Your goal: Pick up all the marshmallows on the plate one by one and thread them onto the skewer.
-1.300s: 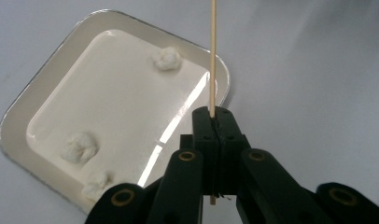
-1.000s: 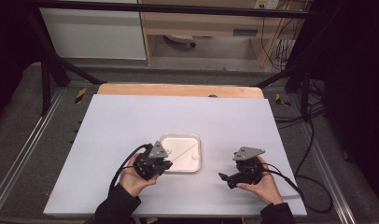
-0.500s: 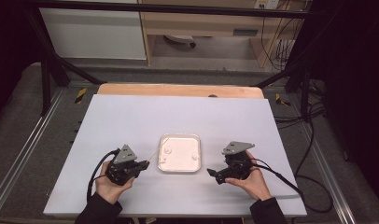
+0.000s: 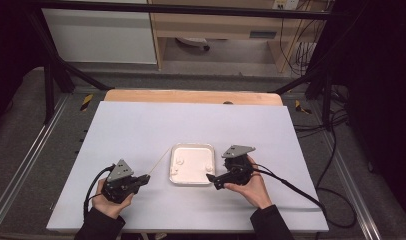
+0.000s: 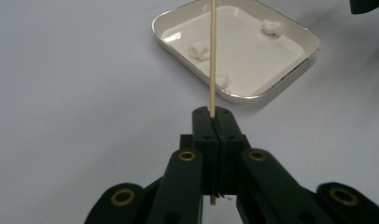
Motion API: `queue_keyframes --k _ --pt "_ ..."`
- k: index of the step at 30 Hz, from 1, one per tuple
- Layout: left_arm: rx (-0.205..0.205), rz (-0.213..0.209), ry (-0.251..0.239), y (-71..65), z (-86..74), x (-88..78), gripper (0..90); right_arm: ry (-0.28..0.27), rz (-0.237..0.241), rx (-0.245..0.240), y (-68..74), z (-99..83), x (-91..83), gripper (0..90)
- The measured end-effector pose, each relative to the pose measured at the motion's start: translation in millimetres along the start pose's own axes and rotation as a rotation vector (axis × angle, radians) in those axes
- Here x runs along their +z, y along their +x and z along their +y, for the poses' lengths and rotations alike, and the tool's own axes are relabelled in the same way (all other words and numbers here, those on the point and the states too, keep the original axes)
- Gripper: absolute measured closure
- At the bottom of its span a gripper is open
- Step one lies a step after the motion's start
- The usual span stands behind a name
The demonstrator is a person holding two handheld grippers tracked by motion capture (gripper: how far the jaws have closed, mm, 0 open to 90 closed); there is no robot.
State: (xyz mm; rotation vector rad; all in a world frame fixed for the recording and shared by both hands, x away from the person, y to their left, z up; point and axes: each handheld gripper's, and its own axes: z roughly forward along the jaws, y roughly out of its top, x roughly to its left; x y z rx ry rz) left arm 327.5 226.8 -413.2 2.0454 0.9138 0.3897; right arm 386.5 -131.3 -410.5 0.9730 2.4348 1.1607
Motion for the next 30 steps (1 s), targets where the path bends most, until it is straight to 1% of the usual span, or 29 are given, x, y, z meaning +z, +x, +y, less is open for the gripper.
queue_keyframes --k 4,5,8,13,14,17,20,23,28,30 --pt "-0.004 0.002 -0.013 0.4 -3.5 -2.7 88.9 -0.013 0.018 0.034 3.0 9.6 12.3 1.1" --pt "-0.007 0.002 -0.016 0.9 -4.0 -2.8 88.9 -0.013 0.018 0.032 3.6 11.5 14.8 1.1" --pt "-0.022 -0.008 -0.02 2.7 -5.5 -3.0 88.9 -0.019 0.032 0.057 5.9 18.2 24.1 1.1" --pt "-0.019 -0.001 -0.018 2.2 -6.4 -2.2 88.9 -0.018 0.022 0.044 11.6 30.9 40.0 1.5" --pt "-0.019 0.002 -0.019 2.1 -6.4 -2.5 88.9 -0.013 0.021 0.049 13.1 33.2 43.1 1.6" --pt "-0.022 -0.001 -0.021 3.0 -6.3 -2.9 88.9 0.0 0.01 0.042 16.8 40.8 51.9 2.3" --pt "-0.024 -0.002 -0.022 3.5 -6.9 -2.5 88.9 -0.002 0.0 0.049 18.5 47.8 60.7 3.4" --pt "-0.027 -0.004 -0.023 3.7 -7.1 -2.3 88.9 0.009 -0.009 0.047 20.4 53.1 70.2 4.4" --pt "-0.03 -0.006 -0.023 4.7 -7.6 -2.2 88.9 0.016 -0.01 0.05 23.3 58.6 85.2 7.2" --pt "-0.031 -0.007 -0.025 4.8 -7.6 -2.2 88.9 0.013 -0.003 0.063 23.3 59.9 89.6 9.0"
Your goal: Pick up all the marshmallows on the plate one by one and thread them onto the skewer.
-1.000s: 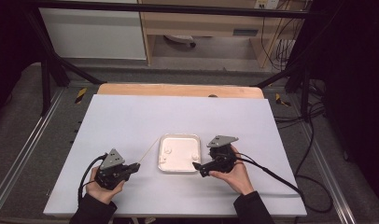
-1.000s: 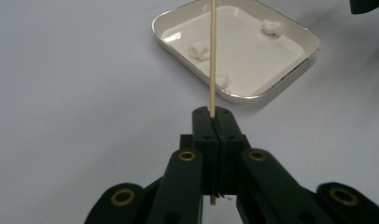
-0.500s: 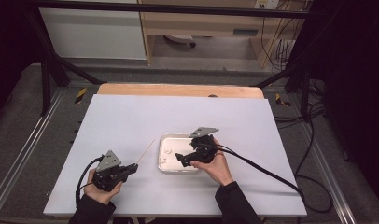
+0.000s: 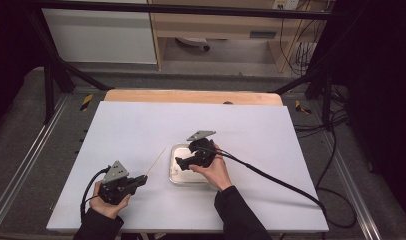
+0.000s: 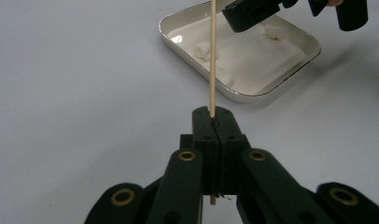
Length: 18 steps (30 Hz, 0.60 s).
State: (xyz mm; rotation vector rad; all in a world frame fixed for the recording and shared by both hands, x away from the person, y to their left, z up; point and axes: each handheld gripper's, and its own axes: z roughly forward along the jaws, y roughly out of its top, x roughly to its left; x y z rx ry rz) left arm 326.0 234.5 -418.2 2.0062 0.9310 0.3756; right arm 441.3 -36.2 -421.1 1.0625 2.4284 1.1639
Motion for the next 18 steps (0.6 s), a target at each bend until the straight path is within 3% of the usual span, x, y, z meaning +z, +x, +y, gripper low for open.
queue_keyframes --k 5,11,18 --pt "-0.004 0.001 0.0 0.1 -0.4 0.3 88.9 0.021 -0.006 -0.038 1.0 2.5 10.3 15.7" --pt "-0.008 -0.001 0.005 1.4 -1.1 1.2 88.9 0.025 0.002 -0.044 0.6 1.2 19.1 29.2" --pt "-0.002 -0.006 0.012 0.0 -1.3 2.9 88.9 0.037 0.036 -0.076 5.5 -1.4 27.7 44.2"
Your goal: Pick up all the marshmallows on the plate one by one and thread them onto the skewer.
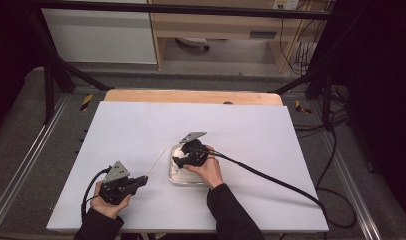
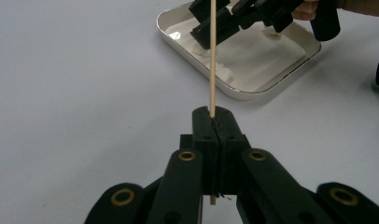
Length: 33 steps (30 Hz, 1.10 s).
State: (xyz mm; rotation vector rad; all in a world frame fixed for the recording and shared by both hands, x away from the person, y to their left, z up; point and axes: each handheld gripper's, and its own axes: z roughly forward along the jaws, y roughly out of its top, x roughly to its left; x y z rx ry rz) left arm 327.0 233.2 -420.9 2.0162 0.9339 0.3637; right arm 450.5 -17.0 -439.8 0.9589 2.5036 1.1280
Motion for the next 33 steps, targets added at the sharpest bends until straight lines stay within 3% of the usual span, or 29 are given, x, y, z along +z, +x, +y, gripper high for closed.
queue_keyframes --k 14,24,29,33 --pt "-0.003 0.002 -0.001 -0.2 -0.4 -0.1 88.9 0.039 -0.008 -0.064 3.5 -5.6 4.8 59.9" --pt "-0.003 0.001 -0.009 -1.0 -0.4 -0.2 88.9 0.032 -0.012 -0.048 3.1 -6.1 3.3 69.8" --pt "-0.003 0.002 -0.017 -1.8 -0.1 -0.9 88.9 0.024 0.009 -0.046 1.5 -3.2 -5.9 71.3" --pt "-0.006 -0.001 -0.022 -3.1 0.0 -0.7 88.9 -0.013 0.023 -0.034 -1.4 1.1 -25.4 71.9"
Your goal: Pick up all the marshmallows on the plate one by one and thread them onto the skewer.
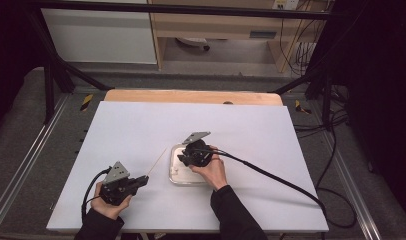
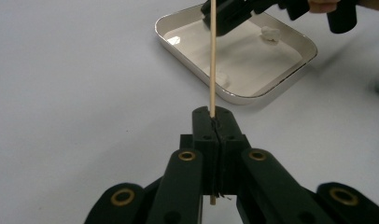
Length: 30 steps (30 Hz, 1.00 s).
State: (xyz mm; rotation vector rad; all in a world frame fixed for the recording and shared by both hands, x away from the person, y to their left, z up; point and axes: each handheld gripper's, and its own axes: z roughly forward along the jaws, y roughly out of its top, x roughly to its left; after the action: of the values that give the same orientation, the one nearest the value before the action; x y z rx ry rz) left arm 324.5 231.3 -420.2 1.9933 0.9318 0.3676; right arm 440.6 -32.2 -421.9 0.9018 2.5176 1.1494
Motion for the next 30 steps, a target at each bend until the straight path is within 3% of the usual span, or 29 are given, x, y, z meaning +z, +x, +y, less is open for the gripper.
queue_keyframes --k 15,23,30 --pt "0.016 -0.015 -0.062 -21.8 5.5 4.5 88.9 -0.202 0.079 0.085 -14.8 -11.9 -83.4 72.9" --pt "0.031 -0.026 -0.081 -36.5 8.6 12.1 88.9 -0.268 0.109 0.099 -13.4 -19.1 -111.0 73.2" --pt "0.054 -0.036 -0.086 -45.8 11.9 20.3 88.9 -0.339 0.163 0.155 -15.1 -15.1 -123.8 73.5"
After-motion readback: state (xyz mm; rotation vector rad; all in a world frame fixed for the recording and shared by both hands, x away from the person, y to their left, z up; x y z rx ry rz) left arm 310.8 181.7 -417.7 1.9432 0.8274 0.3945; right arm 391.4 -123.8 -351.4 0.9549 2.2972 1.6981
